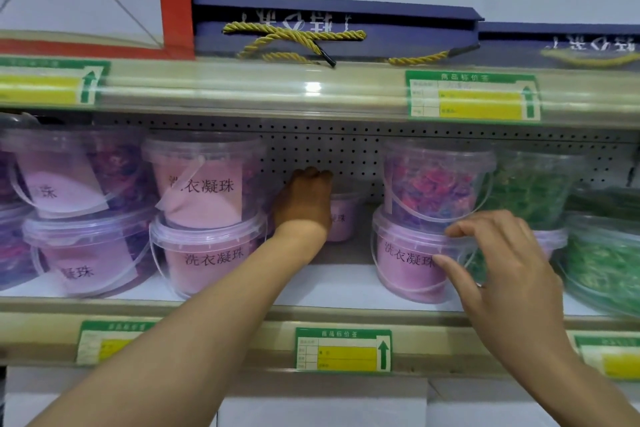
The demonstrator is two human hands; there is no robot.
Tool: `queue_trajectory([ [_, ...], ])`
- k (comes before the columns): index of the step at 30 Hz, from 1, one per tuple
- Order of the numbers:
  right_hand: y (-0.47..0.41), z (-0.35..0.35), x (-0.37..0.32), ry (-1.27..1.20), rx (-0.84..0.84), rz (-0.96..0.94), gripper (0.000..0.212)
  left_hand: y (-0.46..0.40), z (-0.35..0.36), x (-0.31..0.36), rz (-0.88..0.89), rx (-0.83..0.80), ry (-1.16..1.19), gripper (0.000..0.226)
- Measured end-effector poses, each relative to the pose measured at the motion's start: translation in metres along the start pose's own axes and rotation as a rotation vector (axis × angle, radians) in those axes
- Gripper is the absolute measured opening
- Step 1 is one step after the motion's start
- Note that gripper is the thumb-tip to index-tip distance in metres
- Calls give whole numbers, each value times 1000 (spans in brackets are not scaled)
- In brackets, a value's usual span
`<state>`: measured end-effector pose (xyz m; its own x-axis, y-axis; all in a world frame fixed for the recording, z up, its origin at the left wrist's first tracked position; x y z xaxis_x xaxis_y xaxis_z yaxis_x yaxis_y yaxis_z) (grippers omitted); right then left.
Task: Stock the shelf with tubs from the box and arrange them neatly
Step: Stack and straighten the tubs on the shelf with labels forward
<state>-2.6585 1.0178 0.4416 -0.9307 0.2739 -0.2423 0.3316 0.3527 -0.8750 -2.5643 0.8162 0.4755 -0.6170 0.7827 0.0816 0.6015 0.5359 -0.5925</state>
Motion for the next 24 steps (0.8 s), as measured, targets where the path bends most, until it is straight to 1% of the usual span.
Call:
queue_trajectory([
  [4,0,0,1,4,-3,11,26,1,-2,-2,5,20,-27,34],
  [7,0,0,0,-4,3,18,26,1,-1,-2,4,-1,-37,34],
  [9,0,-1,-1,-8,3,14,26,2,-2,-2,-6,-17,-23,38],
  [12,1,-1,-1,-14,-3,11,26,10,-7,2,-32,-46,58,51],
  [15,1,-1,-5,-36,-6,-1,26,40,-22,8,10,-3,177,55],
  [19,3,1,-19,-68,-16,-22,24,99,-43,2,98,73,324,55],
  [21,3,6,-29,-81,-26,-30,25,122,-49,-5,127,86,352,57],
  [24,3,15,-45,-121,-43,-40,25,141,-52,-19,115,79,356,54],
])
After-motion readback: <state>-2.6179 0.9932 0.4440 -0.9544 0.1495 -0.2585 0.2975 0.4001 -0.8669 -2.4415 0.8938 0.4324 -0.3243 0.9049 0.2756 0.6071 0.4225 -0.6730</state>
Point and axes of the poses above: each hand's wrist, its own y-axis away from the middle knuckle, its own z-axis out of the palm, x = y × z, the point moved 4 cm from there along -y, towards the middle knuckle, and after that the axes turned 8 degrees about z, right-handed, at the moved point
